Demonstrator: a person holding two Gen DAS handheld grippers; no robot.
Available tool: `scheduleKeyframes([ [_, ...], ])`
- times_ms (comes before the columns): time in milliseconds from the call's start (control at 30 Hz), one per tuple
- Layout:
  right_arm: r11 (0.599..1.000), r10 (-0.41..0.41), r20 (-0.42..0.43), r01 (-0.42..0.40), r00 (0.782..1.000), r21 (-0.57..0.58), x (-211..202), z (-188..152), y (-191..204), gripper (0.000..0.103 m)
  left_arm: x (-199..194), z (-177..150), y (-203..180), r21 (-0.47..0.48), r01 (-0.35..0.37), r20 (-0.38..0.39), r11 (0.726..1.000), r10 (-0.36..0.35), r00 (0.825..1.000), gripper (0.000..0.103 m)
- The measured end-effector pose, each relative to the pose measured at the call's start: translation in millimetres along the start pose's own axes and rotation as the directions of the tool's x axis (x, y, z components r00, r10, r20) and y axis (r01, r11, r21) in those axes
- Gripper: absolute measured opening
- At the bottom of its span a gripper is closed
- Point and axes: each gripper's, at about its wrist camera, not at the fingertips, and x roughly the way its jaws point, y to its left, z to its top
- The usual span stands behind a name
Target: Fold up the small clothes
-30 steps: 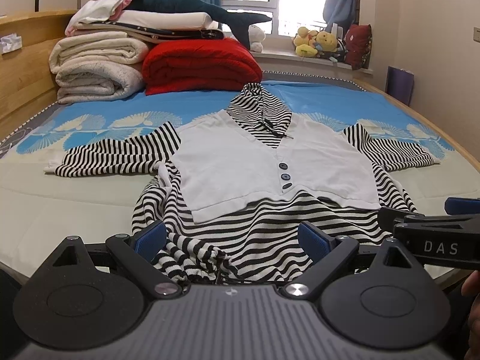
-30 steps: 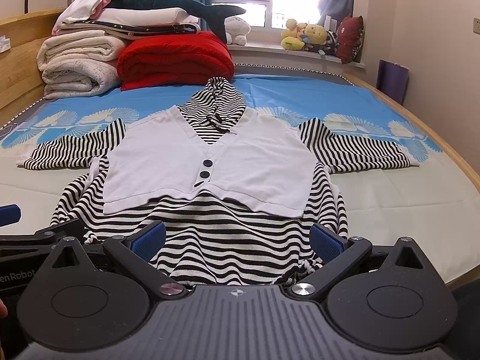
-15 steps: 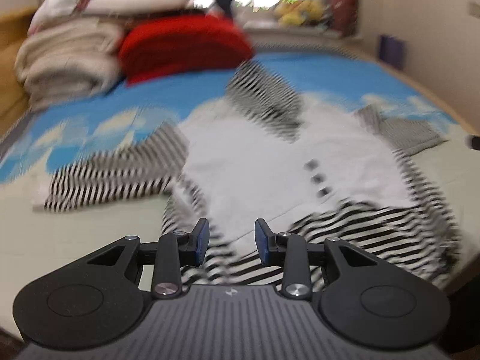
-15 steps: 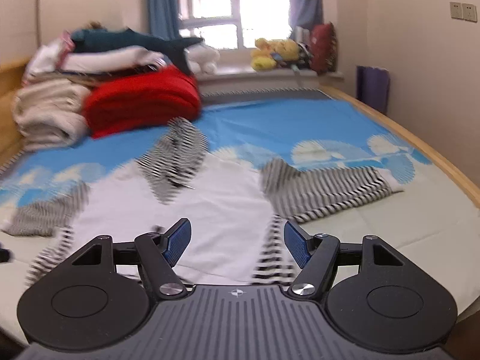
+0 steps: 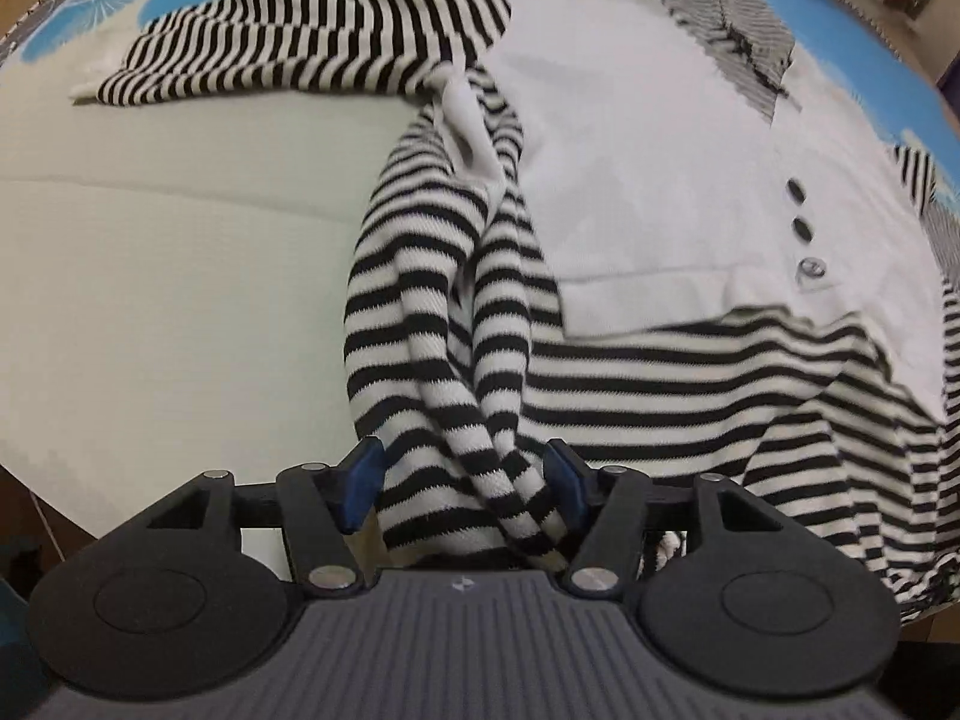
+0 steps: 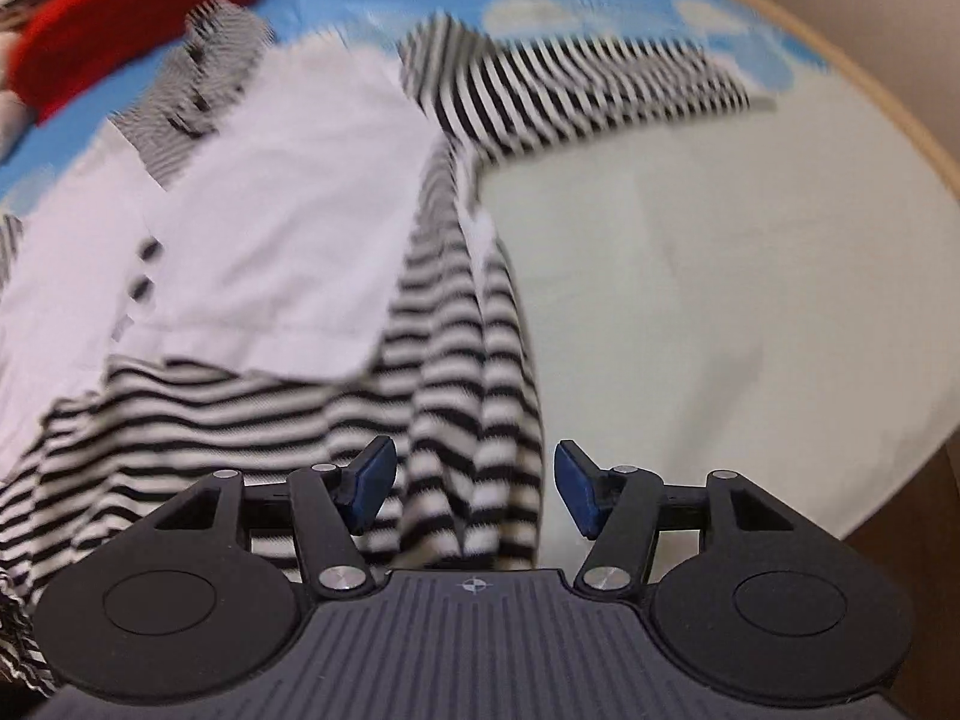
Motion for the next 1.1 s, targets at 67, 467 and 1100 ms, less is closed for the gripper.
scheduleKeyframes([
  [67, 1.000, -0.021, -0.048, 0.021, 0.999, 0.001, 8.1, -6.0, 0.5, 0.060, 7.0, -0.2, 0.9, -0.001, -0.006, -0.014, 1.000, 0.006, 1.000, 0.062],
  [467, 0.995, 0.095, 0.024, -0.096, 0.995, 0.039, -20.8, -16.5, -21.4, 0.008, -23.9, -24.9, 4.8, 0.133, 0.064, 0.105, 0.989, -0.078, 0.991, 0.009],
  [1100, 0.991, -0.015, -0.079, 0.004, 0.997, -0.133, -6.5, -32.2, -7.9, 0.053, -5.2, -31.9, -13.0, 0.296, 0.002, 0.025, 0.955, -0.009, 1.000, 0.035],
])
